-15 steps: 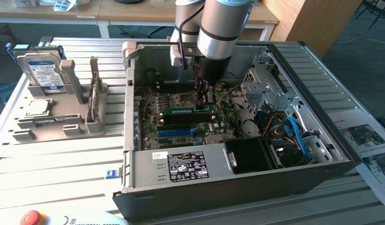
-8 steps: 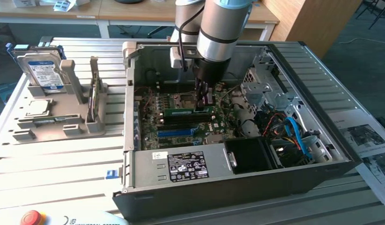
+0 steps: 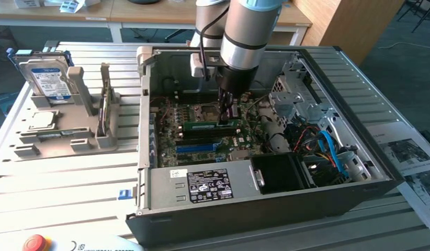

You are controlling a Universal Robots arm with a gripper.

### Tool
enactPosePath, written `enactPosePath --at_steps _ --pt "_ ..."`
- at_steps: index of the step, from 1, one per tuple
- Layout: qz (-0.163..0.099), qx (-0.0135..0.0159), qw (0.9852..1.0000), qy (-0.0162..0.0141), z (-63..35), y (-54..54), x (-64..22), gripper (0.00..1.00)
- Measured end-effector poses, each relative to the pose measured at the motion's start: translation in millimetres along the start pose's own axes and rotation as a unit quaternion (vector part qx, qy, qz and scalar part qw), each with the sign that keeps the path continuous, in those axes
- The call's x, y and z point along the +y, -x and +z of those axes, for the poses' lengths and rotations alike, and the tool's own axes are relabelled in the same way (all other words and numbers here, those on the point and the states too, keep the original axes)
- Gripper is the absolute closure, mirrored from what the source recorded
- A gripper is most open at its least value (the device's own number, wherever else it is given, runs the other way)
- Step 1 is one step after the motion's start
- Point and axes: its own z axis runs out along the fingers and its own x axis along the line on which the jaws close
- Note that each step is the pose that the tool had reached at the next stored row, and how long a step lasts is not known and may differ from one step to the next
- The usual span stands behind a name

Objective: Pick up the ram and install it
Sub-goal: 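Insert the ram into the slot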

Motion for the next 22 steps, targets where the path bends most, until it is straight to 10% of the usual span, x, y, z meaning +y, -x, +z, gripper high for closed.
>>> enactPosePath --at_steps 22 --pt "0.000 -0.0001 1.0000 0.0000 6.2 -0.1 -1.5 0.88"
